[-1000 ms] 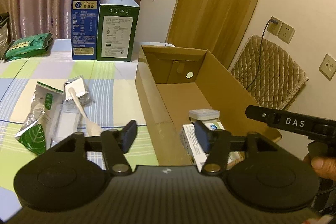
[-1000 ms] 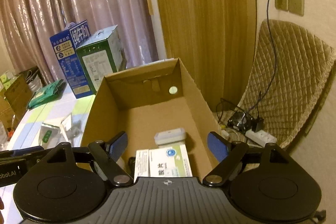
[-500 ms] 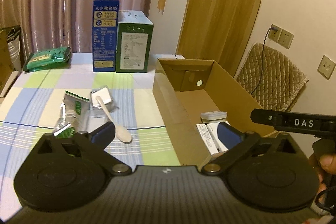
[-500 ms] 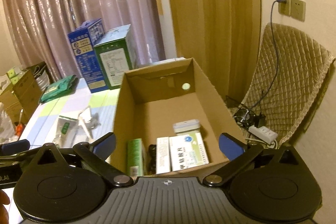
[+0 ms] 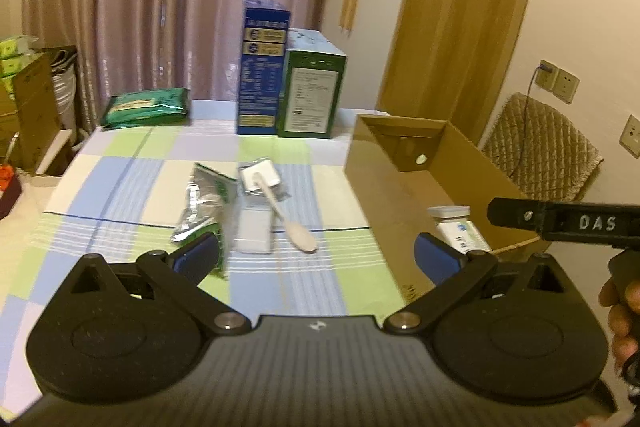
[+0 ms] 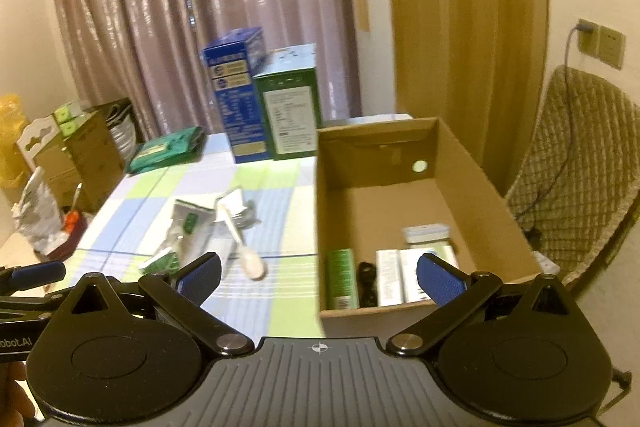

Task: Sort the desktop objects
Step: 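Move both tools back over the table toward the foil bag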

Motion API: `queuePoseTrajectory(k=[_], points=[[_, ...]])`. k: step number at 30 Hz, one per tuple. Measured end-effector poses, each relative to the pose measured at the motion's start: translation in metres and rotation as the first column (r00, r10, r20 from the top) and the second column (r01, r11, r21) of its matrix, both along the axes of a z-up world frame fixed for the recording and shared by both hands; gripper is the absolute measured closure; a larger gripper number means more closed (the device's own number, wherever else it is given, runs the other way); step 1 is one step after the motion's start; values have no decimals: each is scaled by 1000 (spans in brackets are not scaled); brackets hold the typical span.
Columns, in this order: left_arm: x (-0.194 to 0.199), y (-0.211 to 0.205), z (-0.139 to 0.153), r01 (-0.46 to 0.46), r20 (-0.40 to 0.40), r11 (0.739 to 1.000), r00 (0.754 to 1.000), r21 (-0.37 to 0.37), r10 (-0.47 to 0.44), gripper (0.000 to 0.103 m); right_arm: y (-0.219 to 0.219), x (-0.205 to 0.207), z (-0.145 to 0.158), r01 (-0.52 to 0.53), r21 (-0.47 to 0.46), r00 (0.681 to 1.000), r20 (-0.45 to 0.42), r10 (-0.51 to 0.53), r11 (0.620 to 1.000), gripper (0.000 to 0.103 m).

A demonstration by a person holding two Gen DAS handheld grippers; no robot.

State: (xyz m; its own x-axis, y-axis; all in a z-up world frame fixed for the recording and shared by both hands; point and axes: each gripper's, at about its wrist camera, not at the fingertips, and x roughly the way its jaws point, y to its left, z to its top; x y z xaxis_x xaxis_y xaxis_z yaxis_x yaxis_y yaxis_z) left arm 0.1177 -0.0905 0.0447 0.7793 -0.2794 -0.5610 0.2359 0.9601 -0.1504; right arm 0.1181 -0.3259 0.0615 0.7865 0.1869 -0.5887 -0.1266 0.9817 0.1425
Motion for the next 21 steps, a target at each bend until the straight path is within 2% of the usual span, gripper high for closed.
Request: queuePoseTrajectory(k=[10, 15, 21], points=[[-27, 56, 7, -109, 53, 992, 993, 60, 106, 1, 34, -17, -2, -89, 18, 996, 6, 89, 996, 2], [-33, 70, 12, -112, 69, 986, 992, 121, 104, 1, 46, -24, 1, -121, 32, 993, 18, 120, 992, 2], [-27, 86, 5, -99, 66, 981, 994, 164, 89, 1, 62, -26, -3, -161, 32, 987, 8, 161, 986, 2]])
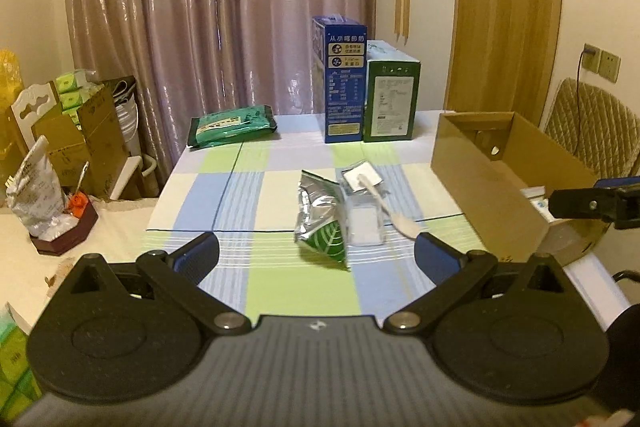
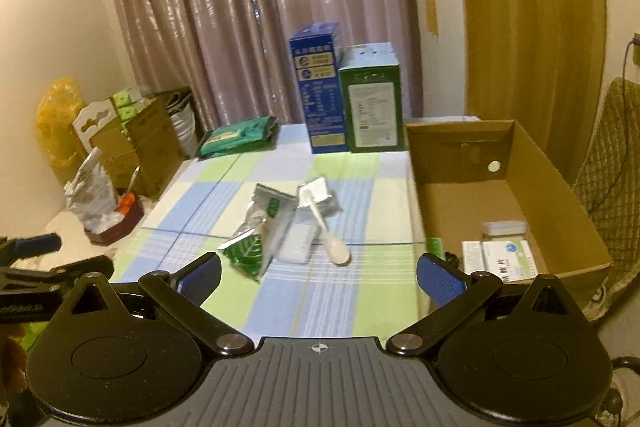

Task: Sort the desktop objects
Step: 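Move both tools back over the table toward the foil bag, then grasp the silver foil tea bag with the left tool while the right tool grasps the clear plastic tray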

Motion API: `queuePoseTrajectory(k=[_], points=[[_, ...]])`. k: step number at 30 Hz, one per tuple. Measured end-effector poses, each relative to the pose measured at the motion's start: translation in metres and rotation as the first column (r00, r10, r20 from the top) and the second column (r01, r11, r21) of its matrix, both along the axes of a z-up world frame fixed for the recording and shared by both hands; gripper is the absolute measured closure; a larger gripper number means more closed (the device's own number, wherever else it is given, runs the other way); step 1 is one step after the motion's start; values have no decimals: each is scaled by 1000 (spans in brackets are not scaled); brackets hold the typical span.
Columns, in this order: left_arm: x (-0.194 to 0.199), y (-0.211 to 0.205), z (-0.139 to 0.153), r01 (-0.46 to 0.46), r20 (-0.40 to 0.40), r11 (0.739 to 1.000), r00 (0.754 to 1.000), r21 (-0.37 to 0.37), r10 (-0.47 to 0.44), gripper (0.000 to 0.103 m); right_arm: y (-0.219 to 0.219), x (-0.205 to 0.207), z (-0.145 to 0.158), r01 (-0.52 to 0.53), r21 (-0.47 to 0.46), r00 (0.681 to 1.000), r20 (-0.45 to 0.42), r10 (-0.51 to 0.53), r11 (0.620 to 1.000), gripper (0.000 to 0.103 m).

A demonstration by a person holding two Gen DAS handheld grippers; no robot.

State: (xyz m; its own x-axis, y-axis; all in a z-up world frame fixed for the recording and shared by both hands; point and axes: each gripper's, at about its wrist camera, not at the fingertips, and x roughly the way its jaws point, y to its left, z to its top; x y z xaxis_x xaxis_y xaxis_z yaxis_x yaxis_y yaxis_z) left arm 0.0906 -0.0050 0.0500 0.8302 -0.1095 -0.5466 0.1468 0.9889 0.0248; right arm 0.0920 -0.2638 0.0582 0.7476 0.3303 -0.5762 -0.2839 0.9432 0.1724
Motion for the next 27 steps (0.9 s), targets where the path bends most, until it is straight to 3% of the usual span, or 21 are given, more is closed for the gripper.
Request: queuePoseTrajectory(k=[11, 24, 27], points=[[71, 27, -44, -1, -130, 1000, 992, 14, 3, 1, 46, 40, -40, -48, -23, 998, -40, 47, 999, 2], [181, 39, -115, 39, -228, 996, 972, -80, -56, 1, 79, 139, -131, -74, -77, 988, -144, 62, 994, 3], [199, 37, -125, 49, -238, 996, 969, -73, -65, 1, 80, 156, -145, -69, -77, 985, -166, 55, 995, 9]])
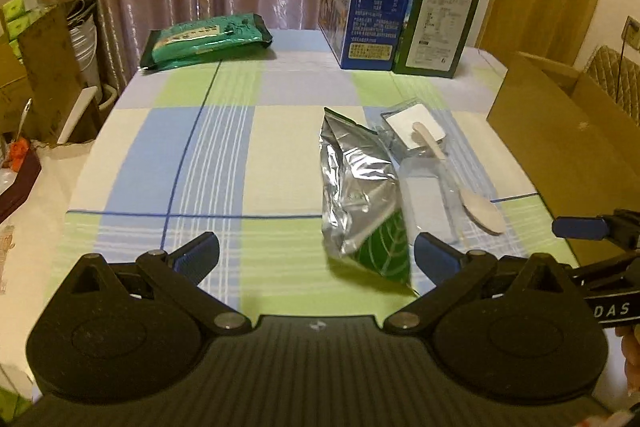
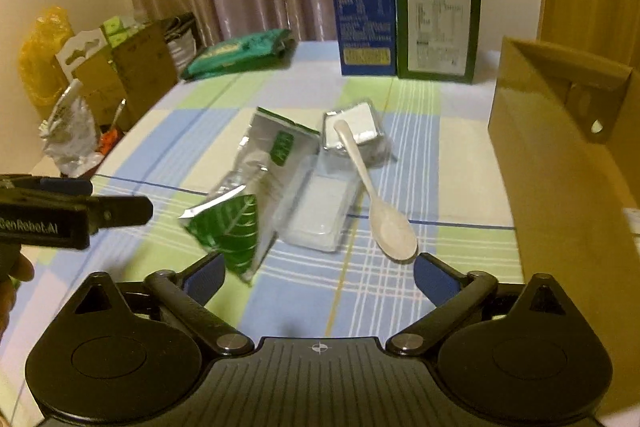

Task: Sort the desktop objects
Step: 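Grasp the silver foil tea bag with the left tool while the right tool grasps the clear plastic tray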

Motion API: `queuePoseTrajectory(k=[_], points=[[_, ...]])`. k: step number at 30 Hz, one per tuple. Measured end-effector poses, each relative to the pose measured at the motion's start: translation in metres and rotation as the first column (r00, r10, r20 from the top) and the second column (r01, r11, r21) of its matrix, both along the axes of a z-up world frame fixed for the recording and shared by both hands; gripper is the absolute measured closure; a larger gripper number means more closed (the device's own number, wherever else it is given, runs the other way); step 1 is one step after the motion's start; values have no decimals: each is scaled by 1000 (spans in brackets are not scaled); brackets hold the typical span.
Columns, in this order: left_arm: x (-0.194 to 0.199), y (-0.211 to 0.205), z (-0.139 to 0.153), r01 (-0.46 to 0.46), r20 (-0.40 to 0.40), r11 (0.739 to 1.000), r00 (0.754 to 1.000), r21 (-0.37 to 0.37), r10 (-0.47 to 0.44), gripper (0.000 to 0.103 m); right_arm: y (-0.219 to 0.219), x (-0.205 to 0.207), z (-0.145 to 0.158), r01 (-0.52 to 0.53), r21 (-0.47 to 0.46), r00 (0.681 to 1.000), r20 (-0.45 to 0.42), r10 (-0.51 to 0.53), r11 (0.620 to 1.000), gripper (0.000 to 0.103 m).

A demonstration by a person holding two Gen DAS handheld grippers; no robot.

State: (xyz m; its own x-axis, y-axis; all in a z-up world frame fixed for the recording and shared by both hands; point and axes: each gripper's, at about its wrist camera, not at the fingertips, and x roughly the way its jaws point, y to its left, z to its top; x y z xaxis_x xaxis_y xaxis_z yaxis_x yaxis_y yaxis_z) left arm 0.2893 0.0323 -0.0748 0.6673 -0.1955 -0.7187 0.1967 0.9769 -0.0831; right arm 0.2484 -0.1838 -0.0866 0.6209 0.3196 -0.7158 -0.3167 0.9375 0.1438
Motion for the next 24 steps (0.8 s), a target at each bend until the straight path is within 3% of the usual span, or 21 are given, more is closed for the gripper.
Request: queuePoseTrajectory(k=[7, 10, 17, 24], points=[[30, -10, -19, 55, -16, 998, 998, 4, -55, 1, 7, 38, -18, 7, 24, 998, -57, -5, 1000, 13], [39, -10, -24, 73, -22, 997, 997, 0, -73, 1, 12, 51, -18, 7, 23, 998, -57, -6, 1000, 19], [49, 10, -23, 14, -9, 1000, 1000, -14, -14, 1, 28, 70, -31, -33, 8, 996, -77, 33, 999, 25], [49, 10, -30, 26, -27, 1000, 999, -5, -26, 1, 33, 80, -40, -8, -56, 997, -73, 4, 998, 36]])
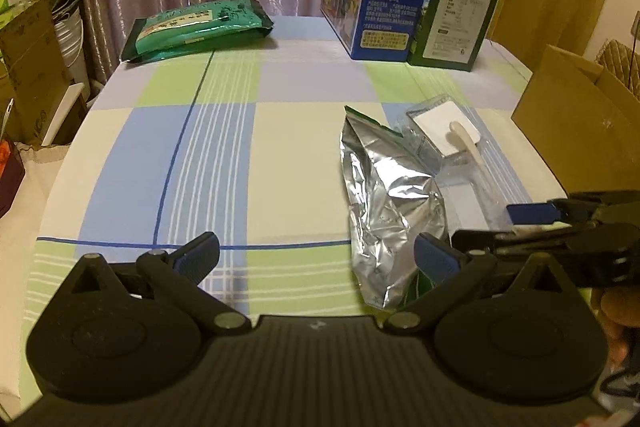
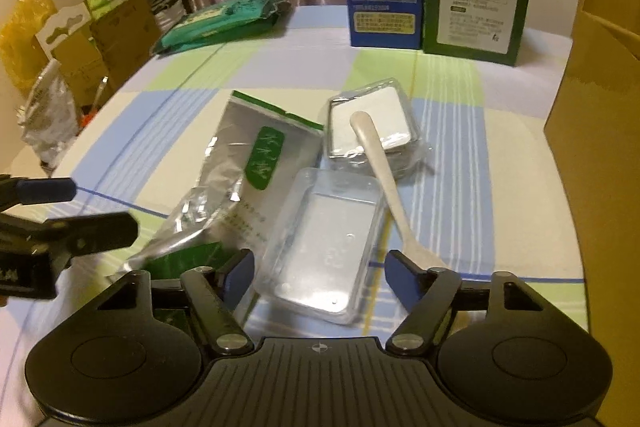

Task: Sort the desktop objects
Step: 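Grasp the silver foil tea bag with the left tool while the right tool grasps the clear plastic tray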

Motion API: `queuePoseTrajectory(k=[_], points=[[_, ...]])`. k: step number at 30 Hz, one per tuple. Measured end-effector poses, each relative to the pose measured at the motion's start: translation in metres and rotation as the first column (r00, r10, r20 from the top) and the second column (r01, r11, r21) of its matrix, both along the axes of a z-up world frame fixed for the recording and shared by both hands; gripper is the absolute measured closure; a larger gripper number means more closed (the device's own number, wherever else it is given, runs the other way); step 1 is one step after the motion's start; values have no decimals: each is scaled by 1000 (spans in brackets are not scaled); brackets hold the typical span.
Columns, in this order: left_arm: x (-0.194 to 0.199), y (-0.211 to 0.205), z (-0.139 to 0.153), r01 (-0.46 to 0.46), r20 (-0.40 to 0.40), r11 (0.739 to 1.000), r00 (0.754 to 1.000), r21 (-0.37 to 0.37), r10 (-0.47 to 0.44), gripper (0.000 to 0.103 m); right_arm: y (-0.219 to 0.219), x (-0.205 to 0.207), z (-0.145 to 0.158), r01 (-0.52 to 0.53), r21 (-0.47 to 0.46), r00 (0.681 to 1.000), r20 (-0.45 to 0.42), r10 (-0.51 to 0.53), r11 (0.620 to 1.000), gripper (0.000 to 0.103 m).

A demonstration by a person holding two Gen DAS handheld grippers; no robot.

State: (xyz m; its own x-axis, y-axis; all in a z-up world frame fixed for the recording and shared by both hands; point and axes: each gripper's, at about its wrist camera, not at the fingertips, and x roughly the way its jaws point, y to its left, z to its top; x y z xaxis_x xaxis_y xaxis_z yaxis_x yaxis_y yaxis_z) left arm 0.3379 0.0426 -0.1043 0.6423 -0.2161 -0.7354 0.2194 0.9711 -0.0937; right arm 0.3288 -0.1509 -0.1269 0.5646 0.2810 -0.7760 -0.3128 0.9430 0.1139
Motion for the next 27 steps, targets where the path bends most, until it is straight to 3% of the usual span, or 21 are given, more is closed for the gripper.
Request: queuePoseTrajectory(k=[5, 16, 24, 27], points=[[1, -4, -3, 9, -9, 1000, 1000, 2, -9, 1, -2, 8, -7, 10, 13, 1000, -19, -10, 1000, 47], [15, -28, -9, 59, -34, 997, 998, -40, -60, 1, -21, 4, 13, 70, -15, 998, -3, -70, 997, 48], [34, -54, -30, 115, -45, 993, 992, -9, -115, 2, -35, 9, 16, 106, -13, 994, -3, -106, 994, 48], [40, -57, -34, 113, -45, 993, 992, -14, -114, 9, -36, 11, 16, 109, -20, 994, 0, -109, 994, 48]])
